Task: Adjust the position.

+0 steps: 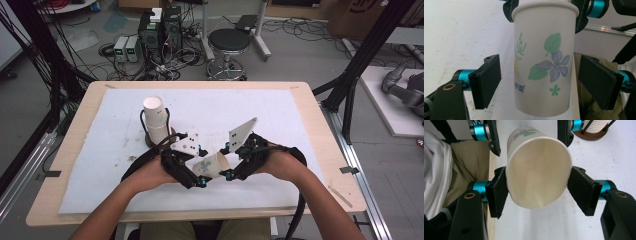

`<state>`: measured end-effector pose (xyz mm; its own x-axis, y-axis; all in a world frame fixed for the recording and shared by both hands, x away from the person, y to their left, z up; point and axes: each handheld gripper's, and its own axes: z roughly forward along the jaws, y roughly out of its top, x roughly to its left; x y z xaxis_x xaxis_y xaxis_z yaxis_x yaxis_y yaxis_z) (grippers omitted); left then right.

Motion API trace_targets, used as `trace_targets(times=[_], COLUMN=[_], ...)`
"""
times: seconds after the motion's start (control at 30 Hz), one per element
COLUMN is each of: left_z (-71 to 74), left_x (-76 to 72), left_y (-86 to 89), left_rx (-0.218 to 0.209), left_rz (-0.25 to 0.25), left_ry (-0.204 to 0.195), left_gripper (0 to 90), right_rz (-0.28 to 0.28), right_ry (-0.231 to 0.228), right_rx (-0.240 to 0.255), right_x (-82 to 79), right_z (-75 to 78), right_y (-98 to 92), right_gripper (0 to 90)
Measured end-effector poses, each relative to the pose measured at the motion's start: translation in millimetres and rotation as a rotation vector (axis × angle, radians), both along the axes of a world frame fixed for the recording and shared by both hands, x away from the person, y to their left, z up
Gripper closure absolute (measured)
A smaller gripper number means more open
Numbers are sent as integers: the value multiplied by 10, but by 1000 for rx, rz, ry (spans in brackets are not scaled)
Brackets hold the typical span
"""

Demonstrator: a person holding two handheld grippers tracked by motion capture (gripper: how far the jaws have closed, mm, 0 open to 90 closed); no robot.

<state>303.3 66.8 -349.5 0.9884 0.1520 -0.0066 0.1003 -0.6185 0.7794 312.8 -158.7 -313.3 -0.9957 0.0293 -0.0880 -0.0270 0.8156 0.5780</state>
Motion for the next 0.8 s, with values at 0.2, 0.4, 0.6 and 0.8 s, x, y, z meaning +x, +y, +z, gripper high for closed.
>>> trace_targets(times=[0.2, 0.4, 0.6, 0.8], left_z=[-18, -37, -48, -59], left_x=[13, 26, 35, 48], left_y=[-34, -69, -95, -118], left_rx=[21, 39, 45, 55], left_rz=[-10, -12, -20, -42], left_ry=[6, 14, 26, 37], left_gripper=[207, 233, 272, 333], right_rz=[8, 23, 32, 31], right_ry=[-17, -30, -33, -32], right_rx=[-44, -75, -97, -115], right_x=[-3, -19, -26, -35], right_z=[34, 55, 39, 32], right_y=[61, 116, 149, 169], right_gripper=[348, 348, 348, 348])
